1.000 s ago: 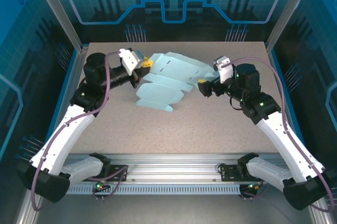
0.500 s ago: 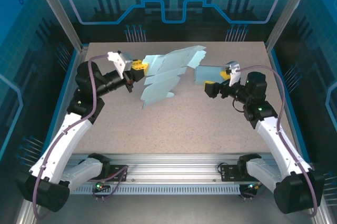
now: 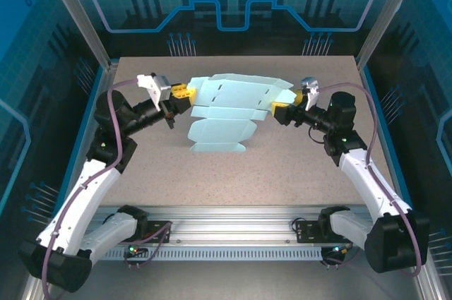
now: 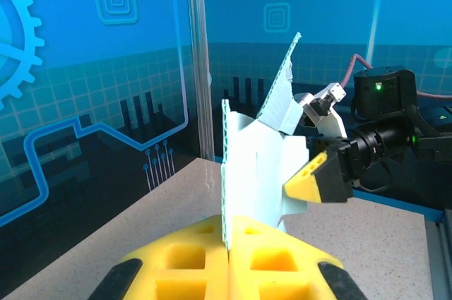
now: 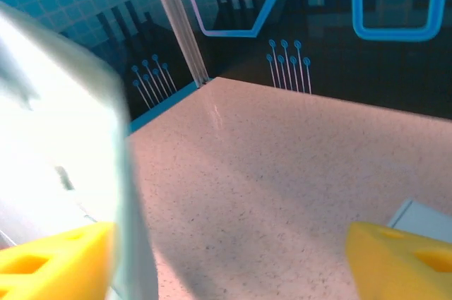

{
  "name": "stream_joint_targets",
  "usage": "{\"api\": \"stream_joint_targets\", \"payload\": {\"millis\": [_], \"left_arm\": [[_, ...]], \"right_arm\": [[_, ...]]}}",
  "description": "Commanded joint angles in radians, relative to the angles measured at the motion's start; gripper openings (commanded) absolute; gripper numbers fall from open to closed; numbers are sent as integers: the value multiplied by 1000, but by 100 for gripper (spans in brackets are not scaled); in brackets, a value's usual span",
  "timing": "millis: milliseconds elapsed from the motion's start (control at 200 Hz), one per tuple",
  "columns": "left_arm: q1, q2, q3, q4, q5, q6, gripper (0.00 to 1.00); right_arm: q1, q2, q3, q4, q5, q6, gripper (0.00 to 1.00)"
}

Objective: Fold the paper box

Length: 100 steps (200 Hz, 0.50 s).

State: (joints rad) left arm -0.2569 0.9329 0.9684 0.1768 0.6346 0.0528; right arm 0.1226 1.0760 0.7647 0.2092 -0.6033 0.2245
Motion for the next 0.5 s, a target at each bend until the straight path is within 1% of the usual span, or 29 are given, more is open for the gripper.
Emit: {"api": "stream_joint_targets", "payload": {"millis": [0, 60, 145, 245, 305, 330, 350, 370, 420, 445, 470, 495], "left_arm": [[11, -7, -31, 65, 15, -48, 0], [15, -6, -52, 70, -11, -61, 0], [19, -7, -80, 56, -55, -72, 0], [22, -11, -101, 19, -86, -64, 2], [22, -14, -108, -4, -106, -52, 10], [24, -14, -104, -23, -120, -42, 15], [24, -14, -98, -42, -131, -32, 21], [24, -14, -90, -64, -147, -20, 30], [24, -13, -60, -124, -188, 17, 62], [24, -12, -41, -151, -204, 38, 74], [24, -11, -22, -176, -216, 63, 82], [24, -10, 0, -201, -221, 90, 86]], "right_arm": [[-6, -1, 19, 55, -73, 21, 50], [2, 1, 32, 32, -67, 5, 26], [16, 7, 59, -52, -56, -49, 0], [33, 16, 90, -156, -25, -116, 0], [44, 22, 103, -202, -12, -154, 0], [47, 23, 108, -221, -4, -169, 0], [52, 25, 109, -238, 2, -180, 0], [55, 28, 109, -255, 9, -193, 0], [64, 34, 151, -299, 15, -224, 0], [69, 39, 161, -317, 13, -237, 0], [75, 44, 173, -339, 11, -251, 0], [81, 50, 186, -362, 6, -267, 0]]}}
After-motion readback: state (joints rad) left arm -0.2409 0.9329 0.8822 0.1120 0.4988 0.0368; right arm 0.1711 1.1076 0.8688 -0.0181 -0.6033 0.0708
